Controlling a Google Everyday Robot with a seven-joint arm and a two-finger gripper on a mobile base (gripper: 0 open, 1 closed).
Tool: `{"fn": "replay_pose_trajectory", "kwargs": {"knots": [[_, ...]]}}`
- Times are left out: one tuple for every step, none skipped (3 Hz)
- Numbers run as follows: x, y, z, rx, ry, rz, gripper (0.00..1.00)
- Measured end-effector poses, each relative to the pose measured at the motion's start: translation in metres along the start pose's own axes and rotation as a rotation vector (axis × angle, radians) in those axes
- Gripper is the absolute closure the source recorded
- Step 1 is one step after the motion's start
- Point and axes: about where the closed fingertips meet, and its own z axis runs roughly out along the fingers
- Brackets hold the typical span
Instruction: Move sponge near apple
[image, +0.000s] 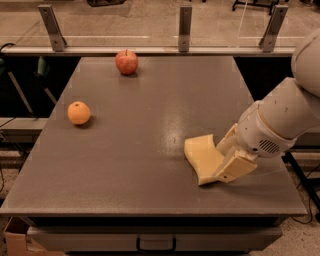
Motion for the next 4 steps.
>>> {"fn": "replay_pose_trajectory", "kwargs": {"knots": [[-0.005,-0.014,-0.006,0.022,-0.004,0.006,0.85],[-0.002,-0.055,-0.039,0.129,-0.011,0.010,1.00],[-0.010,-0.066,-0.057,0.170,-0.029,0.003,1.00],[-0.010,-0.066,-0.057,0.170,-0.030,0.003,1.00]]}}
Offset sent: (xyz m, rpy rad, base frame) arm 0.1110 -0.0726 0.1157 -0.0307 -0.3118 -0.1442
